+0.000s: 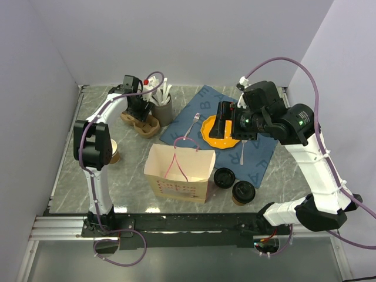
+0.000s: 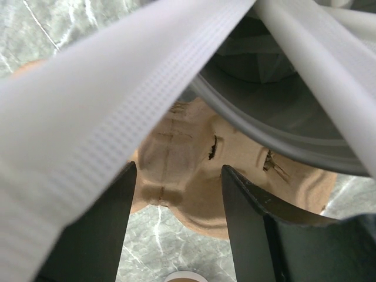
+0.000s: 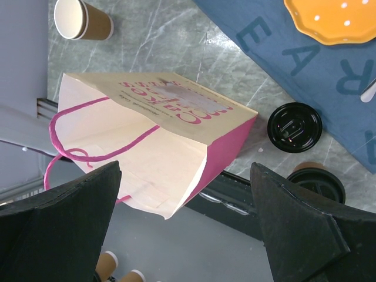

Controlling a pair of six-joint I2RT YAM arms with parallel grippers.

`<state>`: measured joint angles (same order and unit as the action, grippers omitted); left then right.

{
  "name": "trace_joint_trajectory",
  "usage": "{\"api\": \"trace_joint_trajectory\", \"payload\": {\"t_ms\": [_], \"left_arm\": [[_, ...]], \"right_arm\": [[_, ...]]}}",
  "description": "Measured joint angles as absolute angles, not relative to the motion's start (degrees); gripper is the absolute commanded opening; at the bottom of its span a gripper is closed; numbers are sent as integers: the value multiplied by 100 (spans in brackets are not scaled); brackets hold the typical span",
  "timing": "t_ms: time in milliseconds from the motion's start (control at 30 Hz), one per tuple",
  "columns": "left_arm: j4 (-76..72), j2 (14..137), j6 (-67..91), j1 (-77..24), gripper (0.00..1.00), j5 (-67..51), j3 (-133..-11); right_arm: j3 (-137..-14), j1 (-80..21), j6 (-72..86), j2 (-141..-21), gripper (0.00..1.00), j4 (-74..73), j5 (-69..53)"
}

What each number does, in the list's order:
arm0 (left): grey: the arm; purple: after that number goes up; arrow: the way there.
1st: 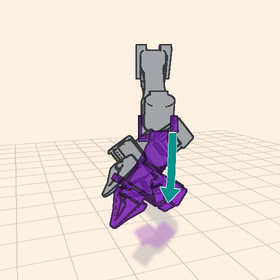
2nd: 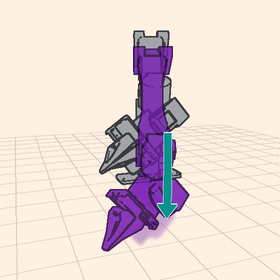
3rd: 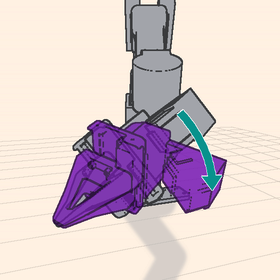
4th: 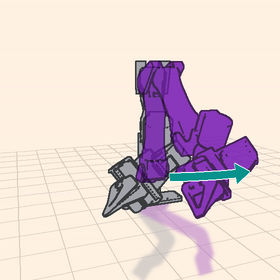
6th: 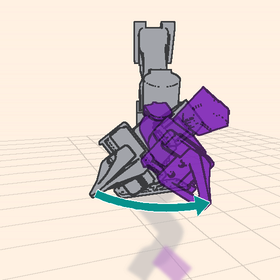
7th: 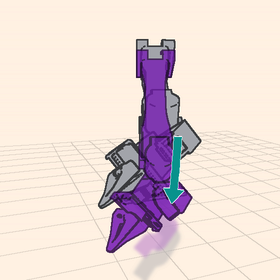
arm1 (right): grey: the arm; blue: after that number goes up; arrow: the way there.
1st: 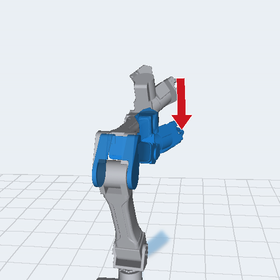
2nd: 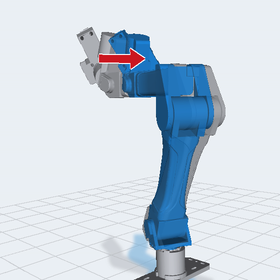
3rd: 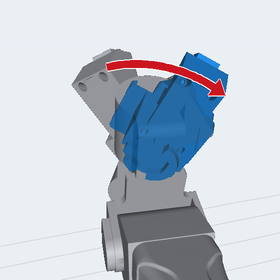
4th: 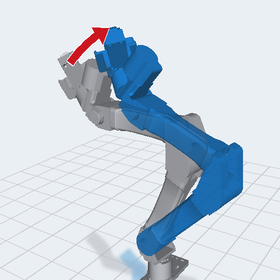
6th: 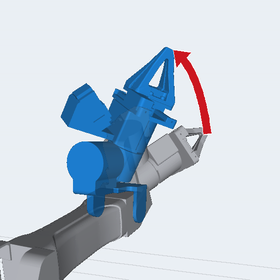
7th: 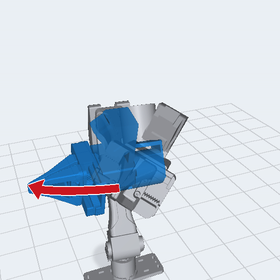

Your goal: Pack the takeout coffee

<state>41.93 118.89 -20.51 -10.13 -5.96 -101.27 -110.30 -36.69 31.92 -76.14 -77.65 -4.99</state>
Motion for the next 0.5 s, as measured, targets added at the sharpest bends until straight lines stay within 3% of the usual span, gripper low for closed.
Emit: {"api": "trace_joint_trajectory", "payload": {"t_ms": [500], "left_arm": [[3968, 12003, -2279, -1013, 61, -480, -10127]], "right_arm": [[-11067, -3686, 3170, -7747, 98, -7762, -495]]}}
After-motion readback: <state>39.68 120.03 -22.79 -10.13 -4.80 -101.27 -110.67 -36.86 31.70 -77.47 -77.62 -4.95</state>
